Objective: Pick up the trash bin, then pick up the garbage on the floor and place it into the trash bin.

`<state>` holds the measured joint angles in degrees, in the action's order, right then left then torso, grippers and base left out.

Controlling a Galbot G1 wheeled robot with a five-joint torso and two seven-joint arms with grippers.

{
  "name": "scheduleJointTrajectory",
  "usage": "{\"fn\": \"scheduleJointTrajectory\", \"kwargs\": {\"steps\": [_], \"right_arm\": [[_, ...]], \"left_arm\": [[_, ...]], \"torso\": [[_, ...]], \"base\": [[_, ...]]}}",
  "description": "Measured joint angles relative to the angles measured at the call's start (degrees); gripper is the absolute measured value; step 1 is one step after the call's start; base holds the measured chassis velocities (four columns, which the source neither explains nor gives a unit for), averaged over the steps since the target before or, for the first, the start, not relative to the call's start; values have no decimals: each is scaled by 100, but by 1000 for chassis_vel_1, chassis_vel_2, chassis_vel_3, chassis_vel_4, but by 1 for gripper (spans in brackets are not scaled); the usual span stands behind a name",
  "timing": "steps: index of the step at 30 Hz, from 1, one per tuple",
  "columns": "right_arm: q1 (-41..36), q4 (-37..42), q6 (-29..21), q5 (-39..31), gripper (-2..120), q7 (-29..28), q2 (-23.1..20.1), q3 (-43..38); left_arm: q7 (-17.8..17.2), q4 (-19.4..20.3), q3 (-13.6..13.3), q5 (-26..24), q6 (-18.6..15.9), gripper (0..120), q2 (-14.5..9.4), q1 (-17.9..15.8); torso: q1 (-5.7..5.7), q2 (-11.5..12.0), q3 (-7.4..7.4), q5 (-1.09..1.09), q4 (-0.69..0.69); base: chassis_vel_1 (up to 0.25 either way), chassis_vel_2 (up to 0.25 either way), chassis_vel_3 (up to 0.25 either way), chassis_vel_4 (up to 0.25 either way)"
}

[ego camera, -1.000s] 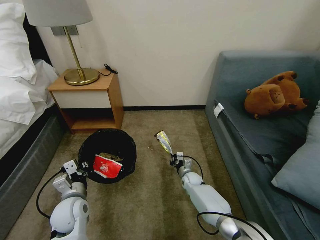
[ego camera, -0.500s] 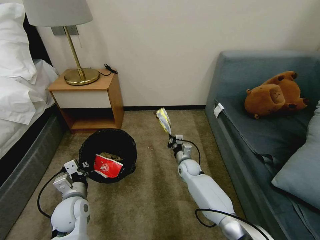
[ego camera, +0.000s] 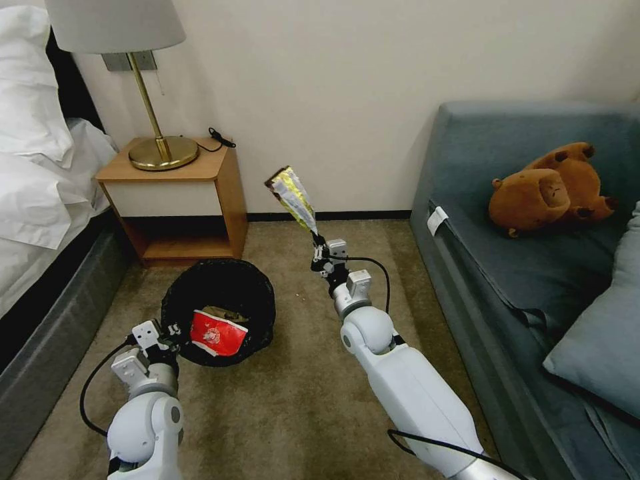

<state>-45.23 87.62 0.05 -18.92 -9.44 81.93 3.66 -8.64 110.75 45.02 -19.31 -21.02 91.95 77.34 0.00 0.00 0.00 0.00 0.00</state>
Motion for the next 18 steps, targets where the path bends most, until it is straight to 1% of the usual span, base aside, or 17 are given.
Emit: {"fn": "scheduleJointTrajectory", "kwargs": {"steps": [5,10,16,18], "right_arm": [[-30,374,-144,-16,0,-102,-3,285],[3,807,-306,-422,0,-378,27,850],[-67,852,-313,-440,0,-420,102,1117],[-119,821,-300,-461,0,-490,158,1331]], "left_arm": [[-86,41,-45,-51,-112,1,2,8],[-194,100,-77,-114,-283,1,5,28],[-270,123,-83,-139,-348,1,13,38],[-307,156,-103,-149,-395,1,16,47]], "torso": [[0,0,0,0,0],[0,0,0,0,0],[0,0,0,0,0],[0,0,0,0,0]], "base": [[0,0,0,0],[0,0,0,0],[0,0,0,0],[0,0,0,0]]}}
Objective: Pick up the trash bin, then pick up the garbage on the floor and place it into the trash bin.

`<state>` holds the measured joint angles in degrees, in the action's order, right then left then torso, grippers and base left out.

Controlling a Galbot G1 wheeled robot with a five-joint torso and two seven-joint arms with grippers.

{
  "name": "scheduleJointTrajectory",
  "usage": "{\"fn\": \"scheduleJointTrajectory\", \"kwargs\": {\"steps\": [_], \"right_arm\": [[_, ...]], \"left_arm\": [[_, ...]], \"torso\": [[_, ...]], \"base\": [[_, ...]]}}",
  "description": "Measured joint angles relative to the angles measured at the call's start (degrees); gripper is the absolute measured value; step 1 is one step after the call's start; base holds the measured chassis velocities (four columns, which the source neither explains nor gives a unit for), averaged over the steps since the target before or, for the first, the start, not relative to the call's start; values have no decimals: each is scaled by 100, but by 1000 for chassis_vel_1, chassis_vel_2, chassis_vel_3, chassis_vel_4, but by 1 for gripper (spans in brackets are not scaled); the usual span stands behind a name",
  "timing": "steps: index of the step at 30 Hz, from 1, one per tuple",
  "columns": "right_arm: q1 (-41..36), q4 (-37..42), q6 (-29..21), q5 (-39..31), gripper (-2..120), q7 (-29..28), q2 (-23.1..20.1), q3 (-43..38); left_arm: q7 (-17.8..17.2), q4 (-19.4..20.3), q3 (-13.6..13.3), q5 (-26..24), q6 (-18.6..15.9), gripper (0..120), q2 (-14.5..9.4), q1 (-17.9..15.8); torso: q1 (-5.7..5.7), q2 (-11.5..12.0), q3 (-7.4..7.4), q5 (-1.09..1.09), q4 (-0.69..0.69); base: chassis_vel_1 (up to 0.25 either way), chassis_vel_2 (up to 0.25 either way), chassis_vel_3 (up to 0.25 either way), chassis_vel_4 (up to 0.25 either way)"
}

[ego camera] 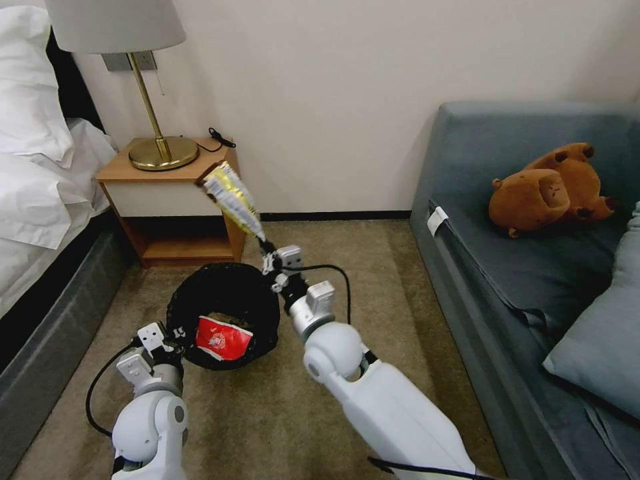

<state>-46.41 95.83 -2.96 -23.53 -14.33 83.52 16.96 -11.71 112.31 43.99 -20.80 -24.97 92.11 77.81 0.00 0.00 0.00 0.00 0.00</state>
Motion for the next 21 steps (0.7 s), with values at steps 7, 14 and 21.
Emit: {"fn": "scheduleJointTrajectory", "kwargs": {"steps": [7,14,21], "right_arm": [[-241,-147,174,114,0,-62,33,408],[-359,-475,308,201,0,-57,99,517],[-470,-752,379,273,0,-7,150,525]], "left_arm": [[-39,35,-36,4,-60,1,3,-26],[-40,72,-57,34,-69,1,4,-26],[-37,96,-61,47,-81,1,4,-22]], "torso": [[0,0,0,0,0],[0,0,0,0,0],[0,0,0,0,0]], "base": [[0,0,0,0],[0,0,0,0],[0,0,0,0]]}}
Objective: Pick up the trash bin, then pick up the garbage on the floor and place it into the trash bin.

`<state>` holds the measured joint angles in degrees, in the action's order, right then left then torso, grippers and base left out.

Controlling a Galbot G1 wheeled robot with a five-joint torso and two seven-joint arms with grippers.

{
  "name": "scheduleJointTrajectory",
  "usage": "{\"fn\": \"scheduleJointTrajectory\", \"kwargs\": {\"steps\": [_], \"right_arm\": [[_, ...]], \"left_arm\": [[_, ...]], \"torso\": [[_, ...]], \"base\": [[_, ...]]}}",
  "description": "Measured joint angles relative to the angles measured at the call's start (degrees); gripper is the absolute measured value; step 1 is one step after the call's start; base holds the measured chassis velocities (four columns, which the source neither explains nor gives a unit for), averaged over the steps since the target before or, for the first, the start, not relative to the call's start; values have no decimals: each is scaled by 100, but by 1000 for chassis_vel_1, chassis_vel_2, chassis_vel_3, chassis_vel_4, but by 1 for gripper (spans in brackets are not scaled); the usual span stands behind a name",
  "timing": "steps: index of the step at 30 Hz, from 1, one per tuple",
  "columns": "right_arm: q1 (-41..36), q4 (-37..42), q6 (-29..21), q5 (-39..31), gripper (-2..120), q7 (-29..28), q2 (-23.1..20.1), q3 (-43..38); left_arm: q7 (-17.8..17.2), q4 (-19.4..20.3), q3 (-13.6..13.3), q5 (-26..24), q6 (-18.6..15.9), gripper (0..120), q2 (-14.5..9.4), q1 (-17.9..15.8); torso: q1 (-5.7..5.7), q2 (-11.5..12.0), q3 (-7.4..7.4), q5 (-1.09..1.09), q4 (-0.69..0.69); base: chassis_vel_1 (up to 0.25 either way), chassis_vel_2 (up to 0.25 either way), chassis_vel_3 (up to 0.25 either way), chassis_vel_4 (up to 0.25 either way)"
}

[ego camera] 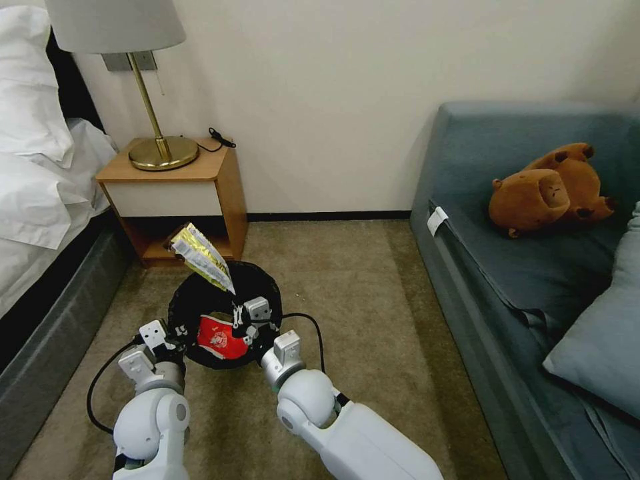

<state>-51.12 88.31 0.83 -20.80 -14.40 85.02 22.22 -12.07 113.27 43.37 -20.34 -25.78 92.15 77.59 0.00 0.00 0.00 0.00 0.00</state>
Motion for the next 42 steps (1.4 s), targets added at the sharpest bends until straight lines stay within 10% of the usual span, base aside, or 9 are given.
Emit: {"fn": "scheduleJointTrajectory", "kwargs": {"steps": [8,33,42], "right_arm": [[-73,-155,-51,190,0,34,11,-34],[-101,-126,-11,357,96,73,40,-138],[-91,355,-81,508,100,101,-13,-233]], "left_arm": [[-1,17,-10,19,-1,1,0,-6],[-48,36,-23,52,-37,1,-1,-9],[-47,13,-29,66,-37,1,-1,-23]], "torso": [[0,0,0,0,0],[0,0,0,0,0],[0,0,0,0,0]], "base": [[0,0,0,0],[0,0,0,0],[0,0,0,0]]}}
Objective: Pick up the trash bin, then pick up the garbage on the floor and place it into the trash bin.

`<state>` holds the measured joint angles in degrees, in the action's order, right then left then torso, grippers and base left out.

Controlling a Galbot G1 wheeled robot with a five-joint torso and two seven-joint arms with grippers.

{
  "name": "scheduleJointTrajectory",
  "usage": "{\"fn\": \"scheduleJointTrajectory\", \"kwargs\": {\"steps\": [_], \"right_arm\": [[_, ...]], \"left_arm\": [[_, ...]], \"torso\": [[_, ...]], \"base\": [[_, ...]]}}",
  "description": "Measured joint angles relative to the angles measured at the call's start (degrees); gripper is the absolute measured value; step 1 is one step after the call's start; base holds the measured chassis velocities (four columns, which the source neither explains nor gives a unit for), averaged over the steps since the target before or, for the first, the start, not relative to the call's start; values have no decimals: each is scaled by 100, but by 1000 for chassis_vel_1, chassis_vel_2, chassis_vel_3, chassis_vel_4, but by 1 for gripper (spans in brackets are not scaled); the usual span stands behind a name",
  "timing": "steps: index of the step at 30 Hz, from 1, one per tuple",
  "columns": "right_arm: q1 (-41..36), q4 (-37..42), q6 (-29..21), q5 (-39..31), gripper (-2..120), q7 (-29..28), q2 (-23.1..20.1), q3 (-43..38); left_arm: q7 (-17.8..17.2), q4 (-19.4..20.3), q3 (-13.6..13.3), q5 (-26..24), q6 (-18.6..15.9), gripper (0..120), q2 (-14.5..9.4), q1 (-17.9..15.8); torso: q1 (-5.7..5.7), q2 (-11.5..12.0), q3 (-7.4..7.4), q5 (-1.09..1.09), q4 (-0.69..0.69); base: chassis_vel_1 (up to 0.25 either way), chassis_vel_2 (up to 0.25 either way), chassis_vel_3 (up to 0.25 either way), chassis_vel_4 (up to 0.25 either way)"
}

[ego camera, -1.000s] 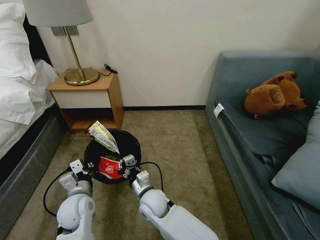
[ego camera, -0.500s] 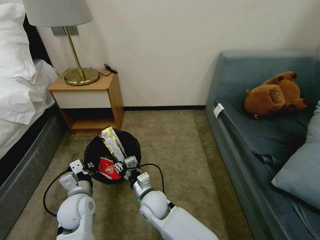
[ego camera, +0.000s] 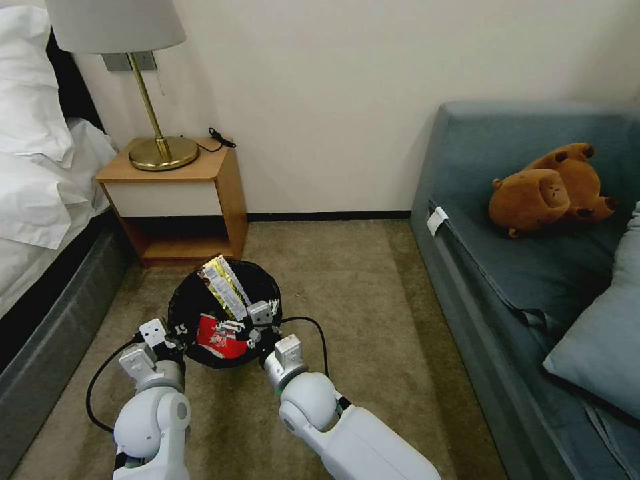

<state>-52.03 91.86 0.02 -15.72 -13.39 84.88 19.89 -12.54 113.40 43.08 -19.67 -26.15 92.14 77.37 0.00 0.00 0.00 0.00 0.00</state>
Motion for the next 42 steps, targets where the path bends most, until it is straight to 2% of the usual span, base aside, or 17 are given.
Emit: {"fn": "scheduleJointTrajectory", "kwargs": {"steps": [21,26,31,34,42], "right_arm": [[-145,799,-40,73,100,-166,-19,-891],[-213,573,-287,939,100,-798,135,-1274],[-236,428,-463,1030,100,-1052,183,-1540],[-273,174,-554,1114,100,-1347,249,-1966],[-341,89,-497,1080,100,-1348,170,-2206]], "left_arm": [[22,14,43,-83,1,1,0,24],[31,36,88,-168,-9,1,-11,47],[36,36,127,-208,-10,1,-35,66],[59,35,142,-225,6,1,-43,83],[59,31,112,-246,9,1,-39,42]], "torso": [[0,0,0,0,0],[0,0,0,0,0],[0,0,0,0,0],[0,0,0,0,0],[0,0,0,1,0]], "base": [[0,0,0,0],[0,0,0,0],[0,0,0,0],[0,0,0,0],[0,0,0,0]]}}
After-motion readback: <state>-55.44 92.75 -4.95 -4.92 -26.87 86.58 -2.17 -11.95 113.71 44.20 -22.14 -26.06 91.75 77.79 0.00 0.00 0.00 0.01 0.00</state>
